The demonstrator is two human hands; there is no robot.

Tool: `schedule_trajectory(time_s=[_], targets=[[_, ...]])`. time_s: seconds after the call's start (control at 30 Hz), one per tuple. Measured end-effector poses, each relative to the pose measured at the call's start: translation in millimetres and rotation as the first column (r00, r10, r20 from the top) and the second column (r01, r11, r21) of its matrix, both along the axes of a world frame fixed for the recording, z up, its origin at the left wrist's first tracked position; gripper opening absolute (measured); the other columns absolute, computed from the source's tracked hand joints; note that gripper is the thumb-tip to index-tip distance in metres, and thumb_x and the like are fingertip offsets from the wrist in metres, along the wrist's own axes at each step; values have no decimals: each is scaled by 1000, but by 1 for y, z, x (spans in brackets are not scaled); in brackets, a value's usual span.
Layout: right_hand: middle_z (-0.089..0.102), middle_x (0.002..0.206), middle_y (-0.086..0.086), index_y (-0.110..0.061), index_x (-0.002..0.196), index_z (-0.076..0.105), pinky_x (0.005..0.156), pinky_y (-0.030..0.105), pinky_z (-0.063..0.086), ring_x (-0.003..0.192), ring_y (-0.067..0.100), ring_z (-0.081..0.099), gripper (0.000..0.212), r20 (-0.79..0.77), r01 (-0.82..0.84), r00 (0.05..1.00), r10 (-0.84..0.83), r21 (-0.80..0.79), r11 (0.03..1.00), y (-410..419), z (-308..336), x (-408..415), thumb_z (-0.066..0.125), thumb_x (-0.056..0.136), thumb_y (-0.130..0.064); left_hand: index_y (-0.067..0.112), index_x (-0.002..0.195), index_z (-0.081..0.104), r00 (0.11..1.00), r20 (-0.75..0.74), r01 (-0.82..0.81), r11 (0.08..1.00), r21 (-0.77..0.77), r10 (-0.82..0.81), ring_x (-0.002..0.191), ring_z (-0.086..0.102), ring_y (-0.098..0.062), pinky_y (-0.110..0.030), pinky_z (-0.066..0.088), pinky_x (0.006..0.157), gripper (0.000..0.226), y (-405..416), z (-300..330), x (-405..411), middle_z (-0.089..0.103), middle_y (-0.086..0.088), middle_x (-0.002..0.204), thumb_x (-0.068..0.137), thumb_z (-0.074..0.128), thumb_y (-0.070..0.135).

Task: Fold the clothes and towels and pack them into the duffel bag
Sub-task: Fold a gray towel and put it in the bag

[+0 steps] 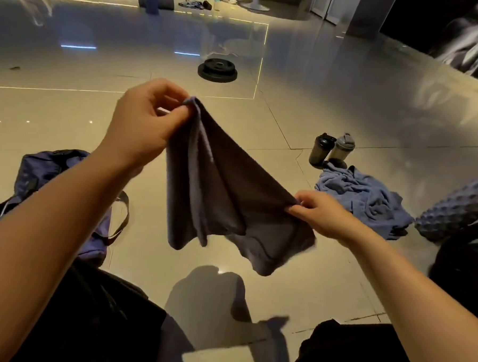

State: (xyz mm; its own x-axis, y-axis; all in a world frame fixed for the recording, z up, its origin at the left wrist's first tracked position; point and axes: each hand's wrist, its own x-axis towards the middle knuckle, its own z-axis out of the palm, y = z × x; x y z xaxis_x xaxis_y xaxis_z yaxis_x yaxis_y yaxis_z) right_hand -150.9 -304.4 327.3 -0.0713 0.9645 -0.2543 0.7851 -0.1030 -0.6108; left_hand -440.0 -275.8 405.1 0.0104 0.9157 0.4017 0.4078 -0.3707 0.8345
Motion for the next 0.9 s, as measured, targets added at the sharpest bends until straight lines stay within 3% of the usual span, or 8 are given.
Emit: schedule_trajectory(time_s=[0.2, 0.27, 0.37, 0.5, 0.57, 0.67, 0.8, 0.9], targets=[[65, 81, 4, -16, 88, 66, 67, 29, 44, 77, 18, 59, 11, -226, 72, 973, -45, 116, 991, -2, 23, 5, 60, 93, -23, 20, 105, 62, 960, -232, -176, 983, -49, 160, 89, 59, -18, -32, 51, 77, 12, 10, -24, -18, 62, -3, 99, 93, 61, 21], [67, 87, 12, -12, 92, 66, 73, 35, 48, 83, 24, 61, 13, -266, 77, 963, -45, 110, 991, -2, 26, 5, 58, 95, -22, 17, 108, 63, 942, -225, -260, 965, -19, 250, 90, 58, -17, -34, 51, 81, 15, 11, -25, -20, 62, -2, 100, 94, 59, 20], [68, 92, 6, -16, 95, 66, 83, 37, 53, 91, 23, 64, 15, -299, 79, 954, -40, 119, 990, -3, 32, -1, 55, 96, -26, 15, 110, 64, 933, -194, -314, 949, -21, 304, 93, 58, -17, -34, 50, 83, 17, 12, -24, -20, 64, -4, 107, 95, 57, 17], [68, 89, -8, -27, 94, 68, 85, 32, 52, 88, 7, 64, 13, -302, 9, 952, 55, 208, 978, -6, 39, -21, 55, 95, -31, 20, 113, 64, 962, -215, -184, 981, -66, 167, 100, 59, -13, -26, 48, 84, 32, 1, -27, 5, 62, 1, 117, 89, 55, 1], [67, 87, -16, -34, 90, 68, 83, 28, 51, 87, 2, 63, 11, -279, -75, 949, 147, 251, 965, -9, 44, -34, 57, 94, -32, 24, 112, 63, 971, -239, -17, 997, -76, -2, 100, 58, -8, -21, 48, 85, 28, -12, -36, 29, 61, 8, 115, 89, 61, 8], [66, 85, -16, -36, 88, 68, 79, 26, 49, 85, 2, 60, 8, -151, -216, 952, 266, 284, 934, -11, 47, -47, 60, 91, -34, 26, 113, 63, 931, -191, 252, 926, -282, -311, 99, 59, 1, -9, 46, 87, 26, -23, -51, 55, 64, 11, 112, 88, 69, 28], [64, 84, -12, -27, 88, 68, 74, 27, 51, 85, 8, 59, 10, -96, -177, 972, 213, 291, 940, -8, 51, -49, 66, 87, -36, 13, 93, 70, 921, -48, 323, 828, -459, -387, 93, 66, -17, -40, 52, 93, 14, -21, -55, 58, 72, -2, 92, 89, 67, 27], [64, 84, -5, -26, 85, 65, 71, 28, 52, 82, 14, 62, 10, -136, -138, 976, 172, 229, 964, -5, 53, -44, 69, 85, -36, 16, 89, 67, 940, -87, 270, 873, -407, -331, 90, 66, -18, -40, 54, 88, 9, -16, -50, 54, 71, -1, 89, 91, 65, 25]])
